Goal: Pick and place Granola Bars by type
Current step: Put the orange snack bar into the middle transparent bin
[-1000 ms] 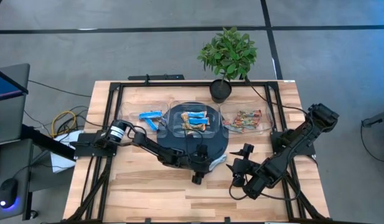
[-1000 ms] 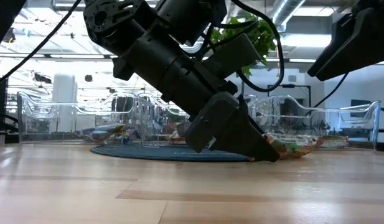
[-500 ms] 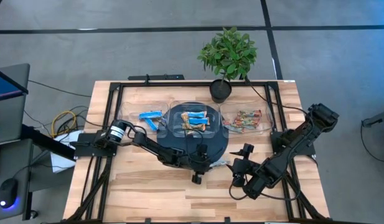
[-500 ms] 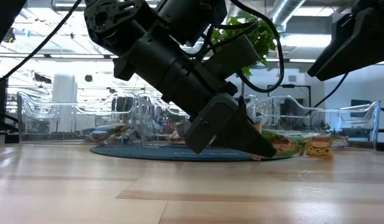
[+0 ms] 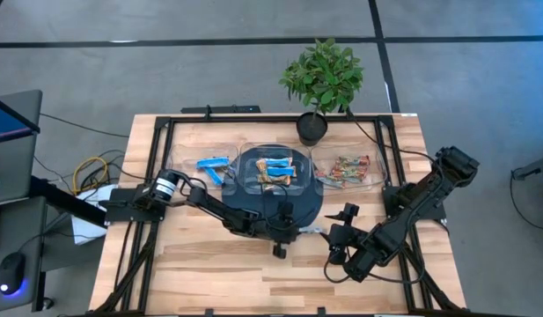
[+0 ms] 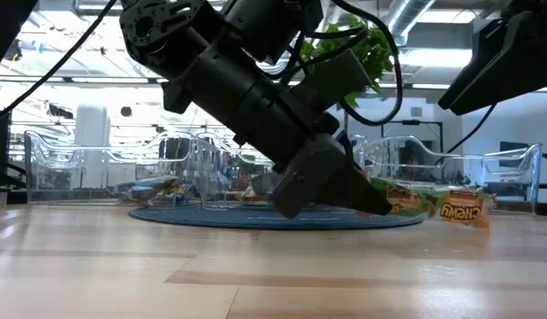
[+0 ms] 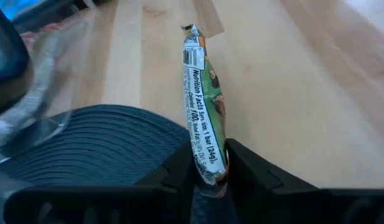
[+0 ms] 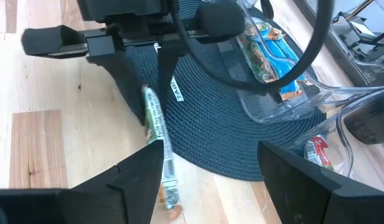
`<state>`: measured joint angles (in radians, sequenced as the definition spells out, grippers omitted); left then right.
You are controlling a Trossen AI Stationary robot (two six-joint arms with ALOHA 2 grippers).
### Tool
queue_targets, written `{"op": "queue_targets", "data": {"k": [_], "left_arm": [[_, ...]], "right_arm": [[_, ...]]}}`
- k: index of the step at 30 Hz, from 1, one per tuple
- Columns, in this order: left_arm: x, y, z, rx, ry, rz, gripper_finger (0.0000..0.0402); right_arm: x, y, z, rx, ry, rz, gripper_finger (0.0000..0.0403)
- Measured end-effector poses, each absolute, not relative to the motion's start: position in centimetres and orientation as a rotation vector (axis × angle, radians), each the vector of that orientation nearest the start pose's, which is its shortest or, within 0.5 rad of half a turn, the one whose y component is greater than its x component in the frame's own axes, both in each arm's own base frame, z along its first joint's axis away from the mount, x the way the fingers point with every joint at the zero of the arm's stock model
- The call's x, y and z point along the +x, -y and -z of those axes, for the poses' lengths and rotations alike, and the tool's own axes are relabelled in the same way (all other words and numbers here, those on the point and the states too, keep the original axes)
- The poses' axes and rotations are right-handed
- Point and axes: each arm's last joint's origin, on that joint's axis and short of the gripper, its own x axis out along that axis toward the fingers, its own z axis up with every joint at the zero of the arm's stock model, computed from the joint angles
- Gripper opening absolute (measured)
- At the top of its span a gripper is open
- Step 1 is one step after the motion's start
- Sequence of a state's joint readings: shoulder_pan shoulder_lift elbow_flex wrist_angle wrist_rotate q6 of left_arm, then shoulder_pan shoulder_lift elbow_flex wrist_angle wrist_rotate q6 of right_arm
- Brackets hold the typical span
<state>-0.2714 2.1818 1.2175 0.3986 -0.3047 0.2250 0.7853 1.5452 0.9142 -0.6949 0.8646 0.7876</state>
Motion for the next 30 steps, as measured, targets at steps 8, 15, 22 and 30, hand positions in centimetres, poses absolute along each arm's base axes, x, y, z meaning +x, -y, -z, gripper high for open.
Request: {"op": "queue_targets", "data": {"k": [8, 15, 22, 30], "left_arm": [[42.6, 11.0, -11.6, 0.397, -0.525, 0.008, 0.0068], [42.1, 10.8, -12.8, 0.436, -0.559, -0.024, 0.0067], [41.2, 10.2, -14.1, 0.507, -0.644, -0.12, 0.0067], [40.3, 10.2, -16.0, 0.559, -0.672, -0.171, 0.0067]], "right_arm": [[20.5, -17.3, -18.7, -0.239, -0.774, 0.391, 0.0255], [20.4, -17.3, -18.7, -0.242, -0.775, 0.392, 0.0255], [20.4, -17.3, -18.7, -0.25, -0.78, 0.394, 0.0255], [20.4, -17.3, -18.6, -0.25, -0.781, 0.394, 0.0255]]}}
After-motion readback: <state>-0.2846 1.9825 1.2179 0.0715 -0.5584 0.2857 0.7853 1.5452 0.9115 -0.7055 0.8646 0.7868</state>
